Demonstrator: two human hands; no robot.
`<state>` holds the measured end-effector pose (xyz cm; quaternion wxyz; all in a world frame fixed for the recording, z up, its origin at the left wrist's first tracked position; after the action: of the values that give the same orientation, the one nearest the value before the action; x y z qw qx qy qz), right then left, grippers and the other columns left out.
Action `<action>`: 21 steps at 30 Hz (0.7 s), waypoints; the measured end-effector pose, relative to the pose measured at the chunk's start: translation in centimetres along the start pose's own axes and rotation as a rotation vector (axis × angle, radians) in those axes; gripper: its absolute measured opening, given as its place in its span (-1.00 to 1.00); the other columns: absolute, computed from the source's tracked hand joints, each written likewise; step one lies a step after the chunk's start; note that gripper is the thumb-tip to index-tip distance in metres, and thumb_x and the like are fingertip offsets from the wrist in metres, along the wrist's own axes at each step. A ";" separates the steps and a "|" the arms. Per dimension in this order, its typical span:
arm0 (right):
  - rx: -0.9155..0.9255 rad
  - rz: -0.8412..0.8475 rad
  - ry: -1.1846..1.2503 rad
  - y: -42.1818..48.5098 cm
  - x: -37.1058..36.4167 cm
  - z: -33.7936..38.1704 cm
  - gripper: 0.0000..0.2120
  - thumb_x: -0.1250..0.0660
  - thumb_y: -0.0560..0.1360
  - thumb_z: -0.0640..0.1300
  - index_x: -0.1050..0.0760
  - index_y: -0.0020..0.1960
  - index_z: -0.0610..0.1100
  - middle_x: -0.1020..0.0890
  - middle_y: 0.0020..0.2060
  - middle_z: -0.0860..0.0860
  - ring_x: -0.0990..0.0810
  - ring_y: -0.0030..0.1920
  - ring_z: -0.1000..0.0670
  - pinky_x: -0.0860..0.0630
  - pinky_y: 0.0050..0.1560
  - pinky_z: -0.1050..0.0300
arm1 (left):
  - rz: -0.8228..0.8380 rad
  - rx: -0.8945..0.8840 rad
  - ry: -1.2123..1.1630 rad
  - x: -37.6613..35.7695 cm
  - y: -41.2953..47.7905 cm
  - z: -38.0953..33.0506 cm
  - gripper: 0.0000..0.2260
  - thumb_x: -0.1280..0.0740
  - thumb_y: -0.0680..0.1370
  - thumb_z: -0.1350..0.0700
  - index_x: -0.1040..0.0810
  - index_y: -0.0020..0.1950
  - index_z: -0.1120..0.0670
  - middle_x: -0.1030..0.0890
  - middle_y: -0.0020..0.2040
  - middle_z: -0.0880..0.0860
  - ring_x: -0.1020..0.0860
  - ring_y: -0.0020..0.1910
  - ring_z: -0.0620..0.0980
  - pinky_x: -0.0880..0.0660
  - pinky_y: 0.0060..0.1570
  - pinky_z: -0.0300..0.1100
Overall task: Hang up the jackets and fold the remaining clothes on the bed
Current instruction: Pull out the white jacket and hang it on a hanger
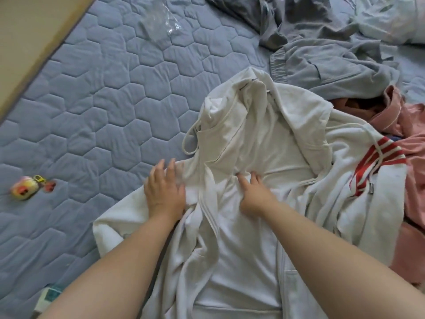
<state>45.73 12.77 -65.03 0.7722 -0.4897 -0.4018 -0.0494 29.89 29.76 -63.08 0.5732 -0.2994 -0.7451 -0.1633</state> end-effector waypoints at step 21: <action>-0.046 0.161 -0.053 1.7 1.1 0.5 -0.09 -0.25 0.42 -0.19 0.25 0.56 0.07 0.20 0.53 -0.21 0.15 0.54 -0.18 -0.05 0.50 -0.04 | 0.035 0.307 -0.550 3.5 8.6 -3.9 -0.63 -0.31 0.51 -0.07 -0.46 0.19 0.14 -0.58 0.11 0.12 -0.53 0.09 0.16 -0.46 0.06 -0.04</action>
<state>46.94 14.42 -65.44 0.7514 -0.5392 -0.3799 0.0166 37.73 35.02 -59.50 0.3913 -0.2550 -0.8829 0.0480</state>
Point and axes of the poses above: each hand's wrist, its own y-axis towards the middle knuckle, its own x-axis out of the back of the hand, z = x × y, the point moved 4 cm from there along y, towards the middle knuckle
